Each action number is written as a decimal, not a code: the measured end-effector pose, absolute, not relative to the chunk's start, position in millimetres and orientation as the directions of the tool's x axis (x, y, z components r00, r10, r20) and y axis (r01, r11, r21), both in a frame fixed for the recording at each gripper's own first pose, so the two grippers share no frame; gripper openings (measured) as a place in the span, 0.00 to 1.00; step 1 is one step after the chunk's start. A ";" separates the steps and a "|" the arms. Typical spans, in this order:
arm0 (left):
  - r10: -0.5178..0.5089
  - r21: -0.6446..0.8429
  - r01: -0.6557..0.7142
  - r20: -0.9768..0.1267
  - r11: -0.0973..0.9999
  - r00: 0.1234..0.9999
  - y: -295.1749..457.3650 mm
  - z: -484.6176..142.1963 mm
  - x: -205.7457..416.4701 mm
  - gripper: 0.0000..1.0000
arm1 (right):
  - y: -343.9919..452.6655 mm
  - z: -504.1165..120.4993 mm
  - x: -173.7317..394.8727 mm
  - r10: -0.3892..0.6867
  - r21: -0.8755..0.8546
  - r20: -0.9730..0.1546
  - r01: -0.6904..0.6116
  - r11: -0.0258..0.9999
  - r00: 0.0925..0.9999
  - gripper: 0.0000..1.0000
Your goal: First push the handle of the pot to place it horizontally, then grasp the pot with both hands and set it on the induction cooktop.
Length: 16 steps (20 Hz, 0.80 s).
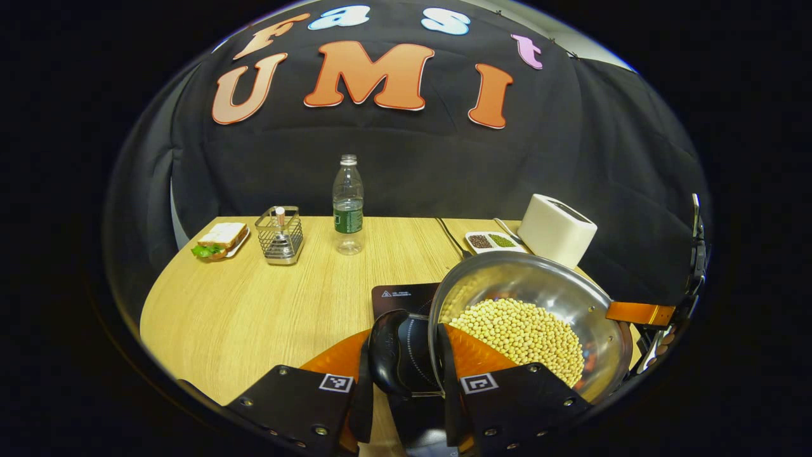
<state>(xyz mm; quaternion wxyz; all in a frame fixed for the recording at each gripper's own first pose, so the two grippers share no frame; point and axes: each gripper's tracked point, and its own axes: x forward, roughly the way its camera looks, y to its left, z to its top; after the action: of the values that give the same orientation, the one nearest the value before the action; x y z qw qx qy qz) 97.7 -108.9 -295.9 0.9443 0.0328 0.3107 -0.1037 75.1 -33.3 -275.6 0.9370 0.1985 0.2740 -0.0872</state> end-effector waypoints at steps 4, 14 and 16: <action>-0.183 -0.005 0.224 -0.600 0.974 0.779 -117.3 -301.5 99.3 0.47 | -41.5 -278.3 74.2 -0.059 0.323 -0.545 0.275 0.906 0.836 0.38; -0.172 -0.035 0.194 -0.632 0.980 0.756 -112.1 -316.7 93.5 0.51 | -40.2 -273.7 77.4 -0.057 0.290 -0.520 0.239 0.927 0.852 0.47; -0.175 -0.025 0.202 -0.607 0.979 0.775 -112.8 -305.1 96.3 0.57 | -39.3 -268.1 76.7 -0.056 0.285 -0.514 0.232 0.930 0.856 0.53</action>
<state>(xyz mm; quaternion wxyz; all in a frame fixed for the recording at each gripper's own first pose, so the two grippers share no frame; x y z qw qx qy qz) 96.3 -112.8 -305.1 0.9419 0.0205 0.3200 -0.1001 76.7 -39.3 -268.1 0.9480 0.1709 0.2575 -0.0761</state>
